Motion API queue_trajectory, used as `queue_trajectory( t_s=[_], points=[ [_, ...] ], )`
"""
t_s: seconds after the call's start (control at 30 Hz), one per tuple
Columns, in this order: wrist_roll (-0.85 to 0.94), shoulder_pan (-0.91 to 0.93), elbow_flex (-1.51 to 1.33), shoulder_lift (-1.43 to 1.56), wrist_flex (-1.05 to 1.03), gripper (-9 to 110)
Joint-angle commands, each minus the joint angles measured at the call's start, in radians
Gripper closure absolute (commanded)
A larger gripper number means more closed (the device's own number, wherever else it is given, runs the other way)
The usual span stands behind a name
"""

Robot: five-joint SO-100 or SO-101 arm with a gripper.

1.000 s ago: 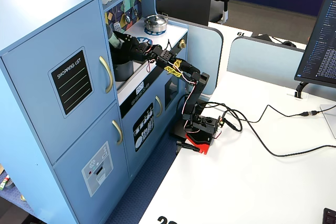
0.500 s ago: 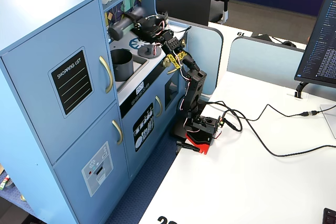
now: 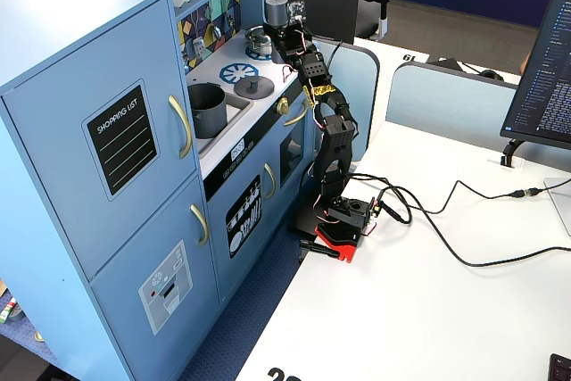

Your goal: Put salt in the gray recipient

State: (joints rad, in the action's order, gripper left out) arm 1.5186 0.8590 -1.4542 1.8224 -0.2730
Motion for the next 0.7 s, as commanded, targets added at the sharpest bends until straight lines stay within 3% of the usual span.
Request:
queue_trajectory(
  t_s=[0.0, 0.67],
  points=[
    [0.08, 0.035, -0.064, 0.06, 0.152, 101],
    [-0.052, 0.044, -0.138, -0.109, 0.333, 101]
  ],
)
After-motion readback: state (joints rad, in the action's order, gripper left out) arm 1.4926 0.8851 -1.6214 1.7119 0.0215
